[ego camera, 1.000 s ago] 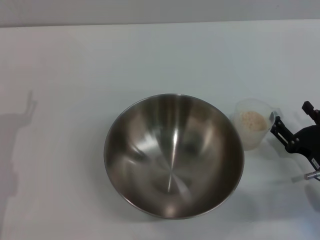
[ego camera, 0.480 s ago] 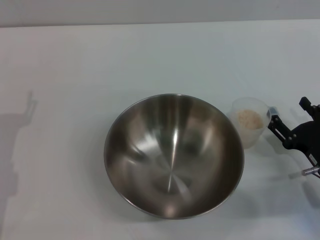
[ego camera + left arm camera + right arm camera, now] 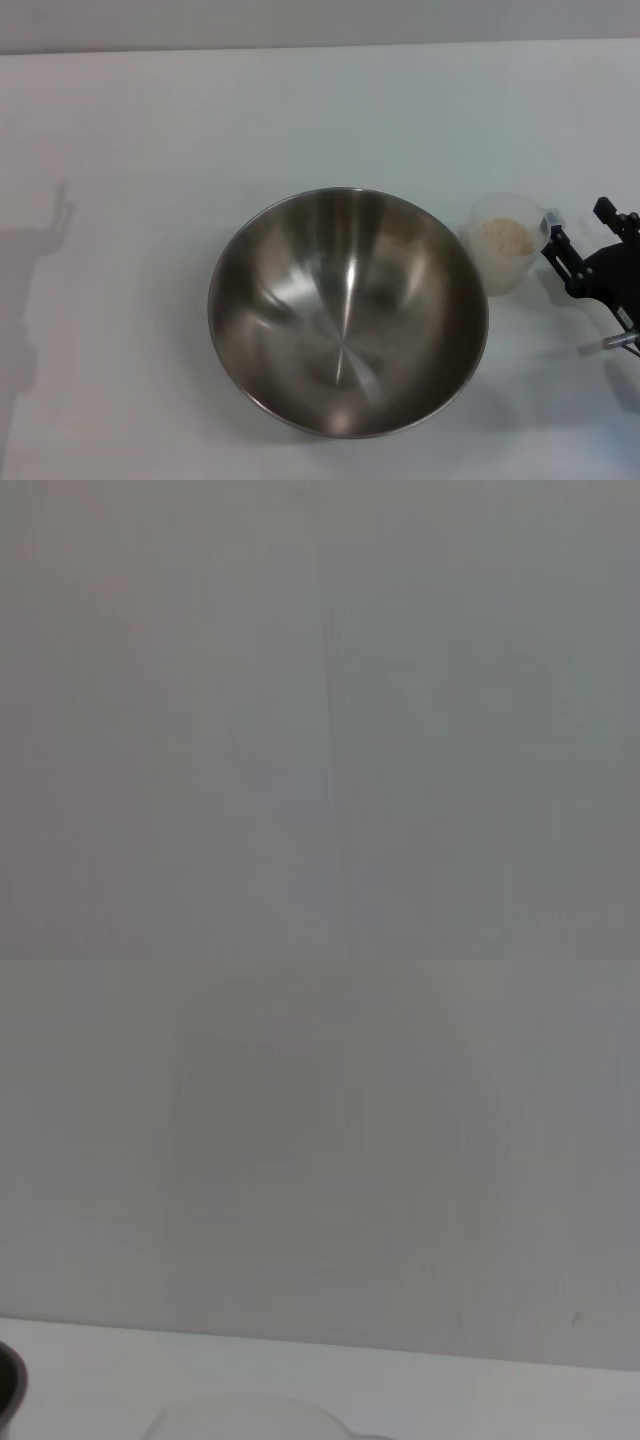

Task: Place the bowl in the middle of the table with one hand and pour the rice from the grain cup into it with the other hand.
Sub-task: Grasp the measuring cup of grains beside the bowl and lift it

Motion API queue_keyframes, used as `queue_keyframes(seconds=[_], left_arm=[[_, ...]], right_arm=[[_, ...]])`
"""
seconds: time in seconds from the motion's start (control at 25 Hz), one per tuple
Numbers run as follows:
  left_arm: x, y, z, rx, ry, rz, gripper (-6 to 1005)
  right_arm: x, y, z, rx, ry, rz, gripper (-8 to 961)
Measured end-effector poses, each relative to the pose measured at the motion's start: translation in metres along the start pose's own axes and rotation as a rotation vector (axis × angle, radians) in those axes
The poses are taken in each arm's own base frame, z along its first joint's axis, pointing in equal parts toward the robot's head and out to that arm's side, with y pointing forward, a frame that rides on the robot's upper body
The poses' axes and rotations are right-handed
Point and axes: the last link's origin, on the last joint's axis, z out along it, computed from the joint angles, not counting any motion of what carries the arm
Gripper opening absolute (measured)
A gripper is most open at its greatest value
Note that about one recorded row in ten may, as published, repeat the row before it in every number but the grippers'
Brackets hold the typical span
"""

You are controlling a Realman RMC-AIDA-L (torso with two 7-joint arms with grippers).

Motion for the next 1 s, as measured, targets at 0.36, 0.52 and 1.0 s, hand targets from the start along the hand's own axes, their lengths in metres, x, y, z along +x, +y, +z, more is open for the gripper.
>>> queue_keyframes(seconds=[0.36, 0.52, 1.0], left_arm=[[-0.0005, 0.0006, -0.0028, -0.003, -0.003, 0.0, 847], [-0.0004, 0.0006, -0.003, -0.003, -0.002, -0.001, 847], [0.0001, 0.0036, -0.0009, -0.015, 0.001, -0.003, 847]], right_arm=[[0.0, 0.0025, 0.0003, -0.011, 0.0, 0.001, 430], [0.0, 0.003, 0.0003, -0.015, 0.0, 0.001, 253], [-0.001, 0.0032, 0.0005, -0.018, -0.006, -0.001, 111]])
